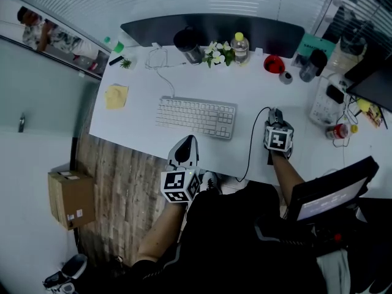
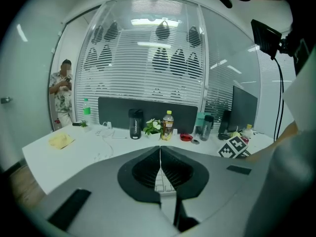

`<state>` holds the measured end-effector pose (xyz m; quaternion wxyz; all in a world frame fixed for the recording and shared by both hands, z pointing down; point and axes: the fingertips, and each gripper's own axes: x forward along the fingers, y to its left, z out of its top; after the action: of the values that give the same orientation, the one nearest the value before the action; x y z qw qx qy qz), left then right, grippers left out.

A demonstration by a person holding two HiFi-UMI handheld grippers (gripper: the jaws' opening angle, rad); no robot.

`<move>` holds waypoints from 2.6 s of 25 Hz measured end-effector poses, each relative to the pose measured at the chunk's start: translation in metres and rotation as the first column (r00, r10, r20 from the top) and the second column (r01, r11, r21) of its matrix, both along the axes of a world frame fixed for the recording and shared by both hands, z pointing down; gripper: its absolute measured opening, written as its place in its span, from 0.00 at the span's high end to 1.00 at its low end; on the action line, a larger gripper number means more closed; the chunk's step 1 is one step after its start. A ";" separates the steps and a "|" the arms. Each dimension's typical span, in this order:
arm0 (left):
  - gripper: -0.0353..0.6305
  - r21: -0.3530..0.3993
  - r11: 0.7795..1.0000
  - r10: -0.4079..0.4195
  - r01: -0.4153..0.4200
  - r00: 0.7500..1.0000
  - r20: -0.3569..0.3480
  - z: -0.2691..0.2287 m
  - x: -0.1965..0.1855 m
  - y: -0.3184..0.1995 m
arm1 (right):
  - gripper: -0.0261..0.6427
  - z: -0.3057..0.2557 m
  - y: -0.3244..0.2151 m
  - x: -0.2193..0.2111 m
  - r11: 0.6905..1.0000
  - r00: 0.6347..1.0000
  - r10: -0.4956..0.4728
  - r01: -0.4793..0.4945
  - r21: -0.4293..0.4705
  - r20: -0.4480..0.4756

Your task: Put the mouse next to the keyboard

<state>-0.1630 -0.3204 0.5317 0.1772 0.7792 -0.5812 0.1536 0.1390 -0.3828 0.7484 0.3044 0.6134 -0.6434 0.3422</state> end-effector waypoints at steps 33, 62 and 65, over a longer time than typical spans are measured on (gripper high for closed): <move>0.90 0.134 0.964 0.241 -0.228 0.967 -0.085 -0.053 -0.056 -0.029 | 0.42 -0.123 0.029 -0.042 0.971 0.996 -0.007 -0.015 0.238 0.090; 0.90 0.358 0.841 0.476 -0.406 0.870 -0.131 -0.202 0.036 -0.006 | 0.80 -0.432 0.133 -0.048 0.711 0.985 -0.130 0.015 0.703 0.110; 0.90 0.364 0.856 0.434 -0.367 0.892 -0.123 -0.210 0.040 -0.002 | 0.90 -0.442 0.136 -0.037 0.700 0.983 -0.144 0.022 0.713 0.111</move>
<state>-0.1227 -0.3224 0.3220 0.0653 0.9133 -0.4020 0.0080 0.1018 -0.2470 0.3062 0.0082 0.6242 -0.7745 0.1022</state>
